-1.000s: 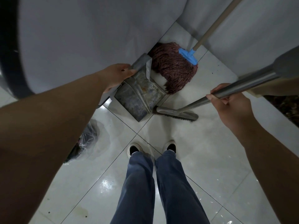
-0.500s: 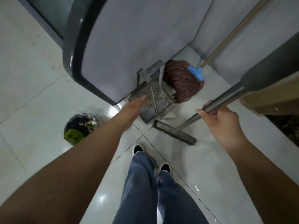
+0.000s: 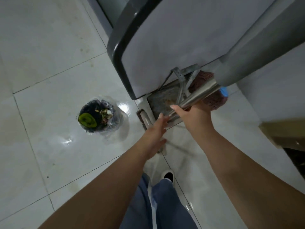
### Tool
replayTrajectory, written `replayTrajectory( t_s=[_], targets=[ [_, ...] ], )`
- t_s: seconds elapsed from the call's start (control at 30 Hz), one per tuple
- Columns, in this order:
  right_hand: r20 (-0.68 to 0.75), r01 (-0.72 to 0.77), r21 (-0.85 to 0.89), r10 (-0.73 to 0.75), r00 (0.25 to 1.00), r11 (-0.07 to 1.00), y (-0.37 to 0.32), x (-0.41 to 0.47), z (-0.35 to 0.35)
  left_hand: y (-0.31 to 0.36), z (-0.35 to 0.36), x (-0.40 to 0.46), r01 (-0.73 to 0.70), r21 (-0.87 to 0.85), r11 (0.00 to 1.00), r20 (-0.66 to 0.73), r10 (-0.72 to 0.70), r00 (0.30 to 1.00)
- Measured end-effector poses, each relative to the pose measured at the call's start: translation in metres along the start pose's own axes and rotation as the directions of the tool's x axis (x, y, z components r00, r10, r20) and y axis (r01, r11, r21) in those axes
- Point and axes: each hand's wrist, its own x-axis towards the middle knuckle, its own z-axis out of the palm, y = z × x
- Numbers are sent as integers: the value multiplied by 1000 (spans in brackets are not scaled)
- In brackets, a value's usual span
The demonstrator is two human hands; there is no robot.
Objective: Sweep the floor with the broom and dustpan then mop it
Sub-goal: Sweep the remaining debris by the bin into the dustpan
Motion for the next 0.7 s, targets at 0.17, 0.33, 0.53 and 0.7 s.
replayTrajectory(
  t_s=[0.17, 0.33, 0.53, 0.7],
  targets=[
    [27, -41, -57, 43, 999, 998, -2, 40, 38, 15, -41, 26, -43, -14, 999, -42, 43, 998],
    [24, -11, -41, 12, 1000, 999, -13, 84, 53, 33, -65, 51, -48, -17, 999, -68, 47, 997],
    [1, -160, 32, 160, 987, 987, -4, 137, 50, 49, -77, 69, -52, -16, 999, -79, 50, 996],
    [46, -259, 115, 255, 966, 959, 8, 162, 44, 61, -76, 78, -52, 0, 999, -75, 52, 996]
  ],
)
